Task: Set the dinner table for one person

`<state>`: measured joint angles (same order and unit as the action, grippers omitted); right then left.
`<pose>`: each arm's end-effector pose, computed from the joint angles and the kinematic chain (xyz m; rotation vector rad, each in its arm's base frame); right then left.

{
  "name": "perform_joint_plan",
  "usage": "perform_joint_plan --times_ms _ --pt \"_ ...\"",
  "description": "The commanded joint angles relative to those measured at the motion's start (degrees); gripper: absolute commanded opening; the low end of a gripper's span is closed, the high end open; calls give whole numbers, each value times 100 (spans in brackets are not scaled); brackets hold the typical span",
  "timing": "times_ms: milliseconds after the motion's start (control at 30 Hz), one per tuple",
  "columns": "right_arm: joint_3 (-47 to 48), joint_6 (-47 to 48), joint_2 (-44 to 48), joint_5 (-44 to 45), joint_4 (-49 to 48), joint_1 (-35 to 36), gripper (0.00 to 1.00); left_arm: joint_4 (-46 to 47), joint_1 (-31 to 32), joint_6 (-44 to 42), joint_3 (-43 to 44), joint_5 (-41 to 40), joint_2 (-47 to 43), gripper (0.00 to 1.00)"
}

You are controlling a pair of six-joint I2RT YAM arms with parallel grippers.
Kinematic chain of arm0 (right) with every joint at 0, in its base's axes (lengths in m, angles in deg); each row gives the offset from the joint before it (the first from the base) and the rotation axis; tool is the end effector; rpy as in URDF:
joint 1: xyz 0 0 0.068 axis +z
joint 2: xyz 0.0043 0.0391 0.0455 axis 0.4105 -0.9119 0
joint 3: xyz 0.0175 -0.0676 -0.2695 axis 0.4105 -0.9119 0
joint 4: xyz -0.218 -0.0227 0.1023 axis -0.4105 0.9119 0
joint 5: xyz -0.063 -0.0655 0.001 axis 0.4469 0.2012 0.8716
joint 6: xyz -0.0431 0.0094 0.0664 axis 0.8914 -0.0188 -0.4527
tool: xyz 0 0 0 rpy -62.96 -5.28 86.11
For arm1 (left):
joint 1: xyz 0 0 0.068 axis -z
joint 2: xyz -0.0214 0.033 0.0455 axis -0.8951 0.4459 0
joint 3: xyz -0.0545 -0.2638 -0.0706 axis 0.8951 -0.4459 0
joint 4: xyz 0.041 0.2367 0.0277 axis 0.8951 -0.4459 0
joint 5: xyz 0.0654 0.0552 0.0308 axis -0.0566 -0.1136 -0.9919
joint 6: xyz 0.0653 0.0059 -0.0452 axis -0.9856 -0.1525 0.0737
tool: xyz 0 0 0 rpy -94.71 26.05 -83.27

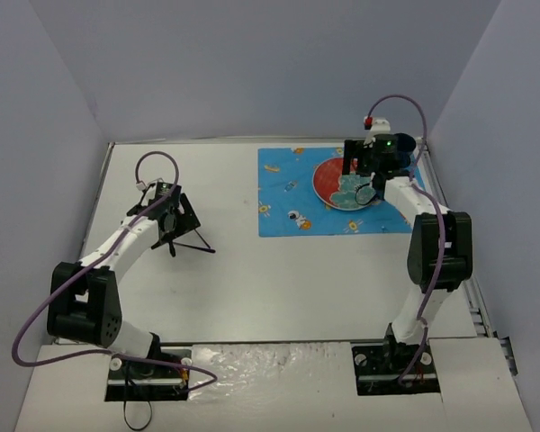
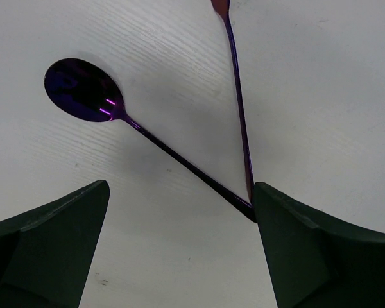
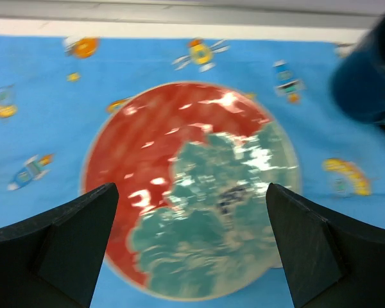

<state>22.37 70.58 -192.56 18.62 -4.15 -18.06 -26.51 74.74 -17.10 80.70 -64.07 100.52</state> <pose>0.4469 0.0530 0.2708 -0.1254 1.8371 0.1546 0.3044 -0.0488 0.2164 -0.7039 2.3949 -0.1719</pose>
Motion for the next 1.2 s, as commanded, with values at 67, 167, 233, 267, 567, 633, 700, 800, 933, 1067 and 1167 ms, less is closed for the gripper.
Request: perform_joint_plan --times_ms 67,167,233,267,567,633,700,800,933,1067,1167 --pt "-292 -822 608 142 -206 918 96 109 -156 46 1092 -324 651 84" --pt "-382 -761 684 50 -140 1566 96 88 -301 -8 1533 -346 1163 76" --pt "-466 -684 749 30 -68 1813 96 80 -373 -86 1785 -417 1434 71" --pt "-567 -713 805 23 -57 1868 96 73 -411 -128 1937 -435 1594 69" --pt "-1201 -790 1353 -233 -56 2473 96 -182 -621 -402 3029 -326 2624 50" --pt "-1254 -757 1414 -296 -41 2552 96 -224 -626 -462 3240 -317 2800 46" --pt "-1293 -725 1458 -330 -20 2651 96 -256 -630 -501 3358 -275 2888 42" --pt "-1332 -681 1503 -357 22 2827 96 -284 -630 -537 3451 -233 2998 36" --pt "-1349 -631 1524 -349 42 2939 96 -339 -630 -591 3514 -220 3125 30" --pt "-1336 -600 1533 -343 53 2986 96 -375 -630 -669 3587 -243 3242 24" --pt "-1332 -595 1551 -313 44 3013 96 -445 -630 -689 3621 -273 3314 22"
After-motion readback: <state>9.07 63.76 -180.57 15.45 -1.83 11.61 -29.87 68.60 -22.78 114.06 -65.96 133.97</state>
